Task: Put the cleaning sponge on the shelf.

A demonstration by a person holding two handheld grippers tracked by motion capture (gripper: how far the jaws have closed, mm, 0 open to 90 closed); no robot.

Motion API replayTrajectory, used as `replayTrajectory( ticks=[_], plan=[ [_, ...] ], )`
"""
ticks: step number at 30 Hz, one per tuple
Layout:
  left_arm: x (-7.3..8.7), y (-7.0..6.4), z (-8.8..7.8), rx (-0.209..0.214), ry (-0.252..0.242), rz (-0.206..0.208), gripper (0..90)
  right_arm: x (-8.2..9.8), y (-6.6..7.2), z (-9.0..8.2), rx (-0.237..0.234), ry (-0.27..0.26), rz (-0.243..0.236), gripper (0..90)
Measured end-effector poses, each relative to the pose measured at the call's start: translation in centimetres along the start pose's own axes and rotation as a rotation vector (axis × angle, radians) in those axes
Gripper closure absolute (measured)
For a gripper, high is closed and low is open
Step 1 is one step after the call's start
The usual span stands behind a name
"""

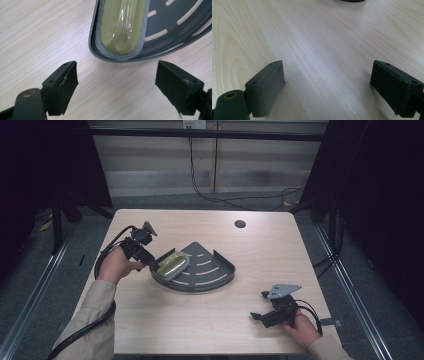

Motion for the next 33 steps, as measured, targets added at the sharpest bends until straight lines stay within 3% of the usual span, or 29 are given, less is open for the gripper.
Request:
replayTrajectory(
  ticks=[16, 33],
  plan=[
    [2.9, 0.7, -0.3, 0.003, -0.019, -0.026, 18.0, 0.0, 0.0, 0.0, -0.001, 0.003, 0.001, 11.4],
    [7.1, 0.9, 1.1, 0.029, -0.019, -0.055, 18.6, 0.0, 0.0, 0.0, -0.001, 0.003, 0.001, 11.4]
  ],
)
Point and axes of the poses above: each handheld gripper's, and its own axes: z roughly forward along the jaws, x roughly out of its underside, y roughly to its left, the point moved 10 cm from there along z, roughly forward along the jaws, and after that the axes turned 15 degrees about -y, right-handed, at the moved point
